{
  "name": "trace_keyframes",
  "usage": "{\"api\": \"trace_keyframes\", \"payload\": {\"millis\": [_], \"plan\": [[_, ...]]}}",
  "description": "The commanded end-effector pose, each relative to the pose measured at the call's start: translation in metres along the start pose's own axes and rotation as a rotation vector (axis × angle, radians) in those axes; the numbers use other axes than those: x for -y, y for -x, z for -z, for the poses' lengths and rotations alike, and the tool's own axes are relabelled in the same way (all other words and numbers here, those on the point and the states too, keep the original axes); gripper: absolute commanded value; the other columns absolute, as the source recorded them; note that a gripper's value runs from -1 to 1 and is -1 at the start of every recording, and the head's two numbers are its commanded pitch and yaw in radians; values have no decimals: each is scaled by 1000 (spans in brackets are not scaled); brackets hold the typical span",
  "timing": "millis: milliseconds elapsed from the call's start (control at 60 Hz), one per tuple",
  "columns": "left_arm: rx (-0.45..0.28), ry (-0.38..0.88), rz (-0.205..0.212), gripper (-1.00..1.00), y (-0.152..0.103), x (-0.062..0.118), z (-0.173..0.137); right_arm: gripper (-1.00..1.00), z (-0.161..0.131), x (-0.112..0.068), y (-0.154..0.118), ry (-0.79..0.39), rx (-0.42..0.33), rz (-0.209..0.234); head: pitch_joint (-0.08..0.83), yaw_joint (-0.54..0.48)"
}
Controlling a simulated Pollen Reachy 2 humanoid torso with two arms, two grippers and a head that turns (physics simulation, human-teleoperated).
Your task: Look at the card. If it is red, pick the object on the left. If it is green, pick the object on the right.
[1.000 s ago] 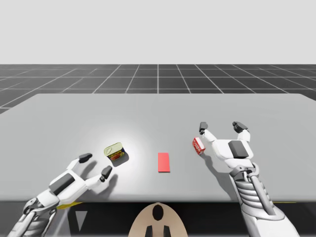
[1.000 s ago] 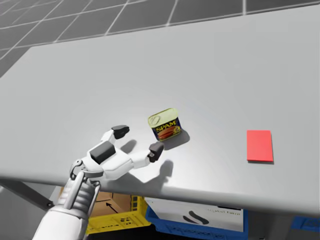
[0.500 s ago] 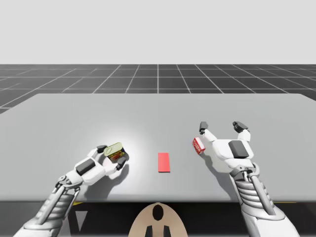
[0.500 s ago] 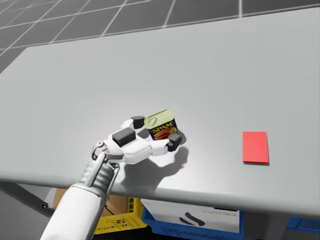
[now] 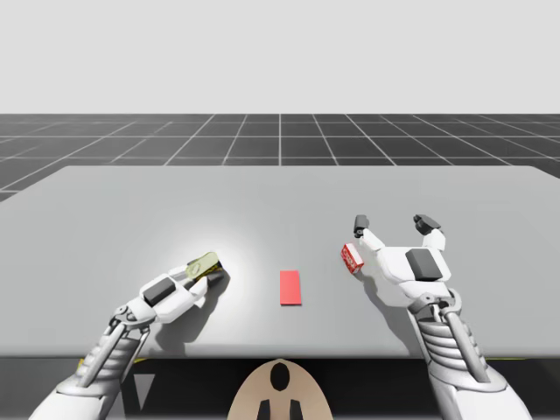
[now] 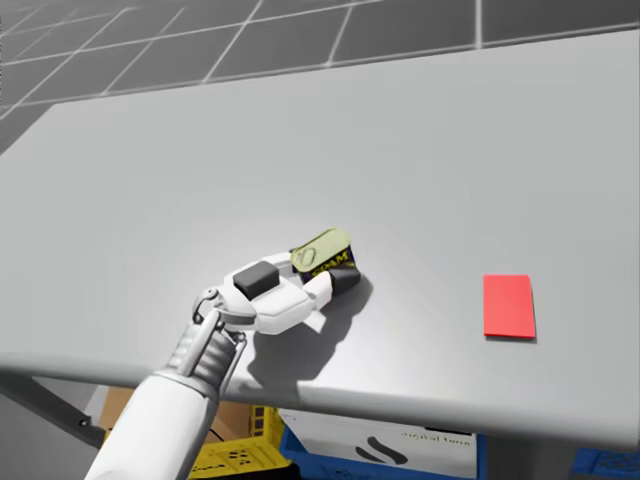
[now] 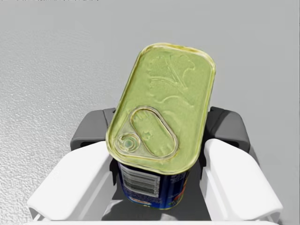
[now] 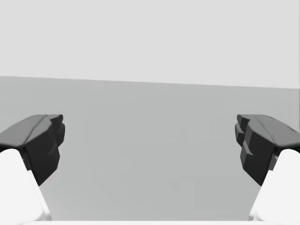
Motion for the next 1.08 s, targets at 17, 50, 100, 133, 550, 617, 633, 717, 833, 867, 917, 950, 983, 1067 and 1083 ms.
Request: {"api": "trace_keyframes", "payload": {"millis": [17, 50, 100, 133, 550, 617, 633, 717, 833, 867, 917, 950, 983, 1067, 1083], "plan": [[10, 7, 2, 1000, 1, 3, 1, -1000, -1, -3, 1, -1, -2, 12, 643, 331], [11, 7, -1, 1000, 1, 3, 0, -1000, -1, -3, 1, -1, -2, 11, 614, 332], [13, 9, -3, 1000, 1, 3, 0, -1000, -1, -3, 2, 0, -3, 9, 565, 331], [14, 9, -4, 1000, 1, 3, 0, -1000, -1, -3, 2, 0, -3, 9, 555, 332], [40, 40, 7, 1000, -17, 12, -15, -1000, -4, 0, -6, -6, 6, 30, 324, 310], [87, 44, 20, 1000, -40, 15, -26, -1000, -4, 1, -6, -11, -4, 41, 320, 306], [94, 43, 23, 1000, -44, 15, -28, -1000, -4, 1, -5, -10, -4, 40, 319, 306], [153, 40, 48, 1000, -71, 18, -41, -1000, -4, 2, -5, -12, -11, 39, 317, 303], [233, 25, 110, 1000, -110, 24, -58, -1000, -5, 6, -5, -22, -3, 49, 314, 300], [256, 25, 127, 1000, -122, 26, -64, -1000, -5, 7, -5, -23, 3, 51, 311, 298], [284, 11, 154, 1000, -136, 27, -69, -1000, -5, 9, -4, -33, 8, 54, 307, 296], [295, 7, 160, 1000, -142, 28, -71, -1000, -5, 10, -4, -32, 6, 56, 306, 295], [323, -3, 171, 1000, -154, 28, -75, -1000, -5, 11, -4, -38, 0, 66, 305, 294], [395, -26, 189, 1000, -179, 29, -86, -1000, -6, 11, -3, -49, -3, 67, 301, 289], [409, -34, 194, 1000, -183, 30, -88, -1000, -6, 11, -3, -51, -1, 65, 300, 288]]}}
